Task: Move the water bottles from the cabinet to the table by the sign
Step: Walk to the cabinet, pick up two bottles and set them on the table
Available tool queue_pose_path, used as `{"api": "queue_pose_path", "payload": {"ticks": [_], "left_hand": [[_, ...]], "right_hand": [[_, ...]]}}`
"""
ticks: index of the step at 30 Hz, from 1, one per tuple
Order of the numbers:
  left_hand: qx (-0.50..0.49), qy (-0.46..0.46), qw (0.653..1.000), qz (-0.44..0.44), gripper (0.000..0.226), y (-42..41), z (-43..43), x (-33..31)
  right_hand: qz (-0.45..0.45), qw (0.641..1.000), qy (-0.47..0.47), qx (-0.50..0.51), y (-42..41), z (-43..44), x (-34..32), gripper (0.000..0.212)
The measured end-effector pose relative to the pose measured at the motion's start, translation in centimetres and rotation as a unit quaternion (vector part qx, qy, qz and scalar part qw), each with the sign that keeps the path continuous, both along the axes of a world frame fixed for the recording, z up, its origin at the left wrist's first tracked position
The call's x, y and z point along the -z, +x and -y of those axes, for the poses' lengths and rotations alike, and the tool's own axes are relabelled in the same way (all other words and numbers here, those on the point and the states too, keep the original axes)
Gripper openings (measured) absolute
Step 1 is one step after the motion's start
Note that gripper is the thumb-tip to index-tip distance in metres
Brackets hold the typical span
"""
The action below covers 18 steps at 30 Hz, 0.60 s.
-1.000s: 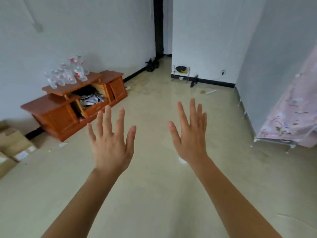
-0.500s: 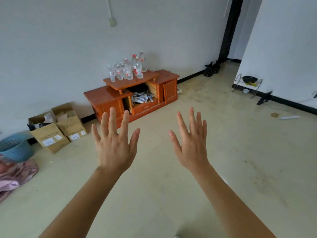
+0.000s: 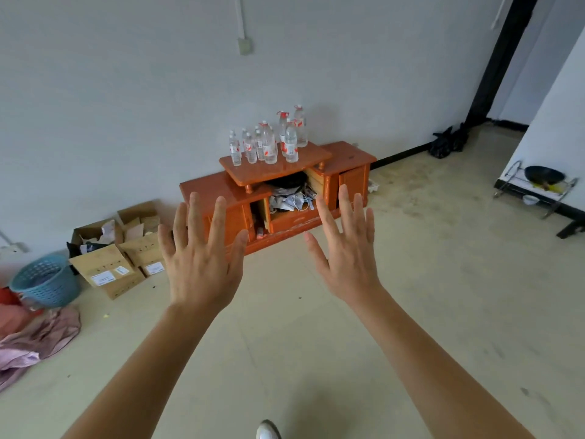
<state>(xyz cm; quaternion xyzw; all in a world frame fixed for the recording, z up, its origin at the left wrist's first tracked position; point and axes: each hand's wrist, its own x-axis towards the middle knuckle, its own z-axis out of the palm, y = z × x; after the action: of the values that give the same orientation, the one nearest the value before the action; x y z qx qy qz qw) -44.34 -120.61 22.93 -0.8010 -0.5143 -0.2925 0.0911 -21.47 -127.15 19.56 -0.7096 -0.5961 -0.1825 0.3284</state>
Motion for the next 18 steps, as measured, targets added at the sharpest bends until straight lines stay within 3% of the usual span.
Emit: {"api": "queue_pose_path", "payload": {"ticks": [7, 12, 18], "left_hand": [[-0.004, -0.013, 1.0, 0.018, 0.066, 6.7, -16.9, 2.8], [-0.002, -0.021, 0.999, 0.027, 0.066, 12.5, -31.9, 0.8], [0.017, -0.04, 0.999, -0.002, 0.066, 19.1, -44.3, 0.2]], "right_hand": [[0.021, 0.999, -0.015, -0.026, 6.0, -17.4, 2.0, 0.062], [0.03, 0.999, -0.024, -0.019, 11.5, -31.9, -0.1, 0.063], [0.019, 0.999, -0.029, 0.016, 18.4, -42.8, -0.8, 0.065]]}}
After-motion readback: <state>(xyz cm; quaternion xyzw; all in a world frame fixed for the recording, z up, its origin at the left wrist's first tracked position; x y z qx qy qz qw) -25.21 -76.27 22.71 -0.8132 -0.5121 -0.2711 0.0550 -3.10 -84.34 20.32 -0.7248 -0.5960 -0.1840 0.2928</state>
